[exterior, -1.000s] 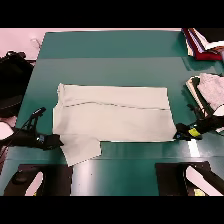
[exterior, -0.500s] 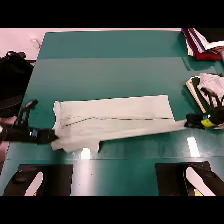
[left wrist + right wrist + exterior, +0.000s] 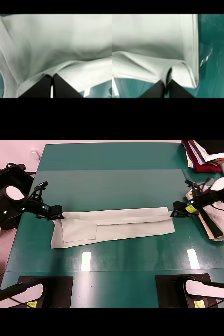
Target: Fold the shirts.
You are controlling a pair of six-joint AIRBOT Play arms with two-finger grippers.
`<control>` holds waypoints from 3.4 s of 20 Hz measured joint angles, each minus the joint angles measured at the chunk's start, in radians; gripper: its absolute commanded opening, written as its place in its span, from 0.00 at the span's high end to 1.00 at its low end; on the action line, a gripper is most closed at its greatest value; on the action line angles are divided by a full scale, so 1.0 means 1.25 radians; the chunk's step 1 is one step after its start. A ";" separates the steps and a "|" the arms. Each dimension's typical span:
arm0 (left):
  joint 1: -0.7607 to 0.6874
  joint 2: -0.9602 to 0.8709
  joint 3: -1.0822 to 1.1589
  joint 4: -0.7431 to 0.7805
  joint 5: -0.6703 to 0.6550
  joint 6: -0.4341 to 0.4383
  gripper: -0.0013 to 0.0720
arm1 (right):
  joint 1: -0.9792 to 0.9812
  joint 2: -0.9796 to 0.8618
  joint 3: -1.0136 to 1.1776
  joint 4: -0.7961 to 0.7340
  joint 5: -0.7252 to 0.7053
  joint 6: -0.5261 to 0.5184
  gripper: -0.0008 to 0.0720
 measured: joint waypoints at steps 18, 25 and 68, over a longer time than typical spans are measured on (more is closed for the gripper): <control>-0.208 -0.069 0.078 -0.151 0.125 -0.016 0.95 | -0.181 -0.192 -0.099 0.294 -0.008 -0.230 0.71; -0.349 -0.152 0.097 -0.164 0.230 -0.050 0.95 | -0.088 -0.150 -0.019 0.334 -0.022 -0.253 0.97; 0.016 0.107 0.377 0.162 -0.009 -0.091 0.95 | 0.817 -0.208 0.342 0.325 -0.485 -0.039 0.40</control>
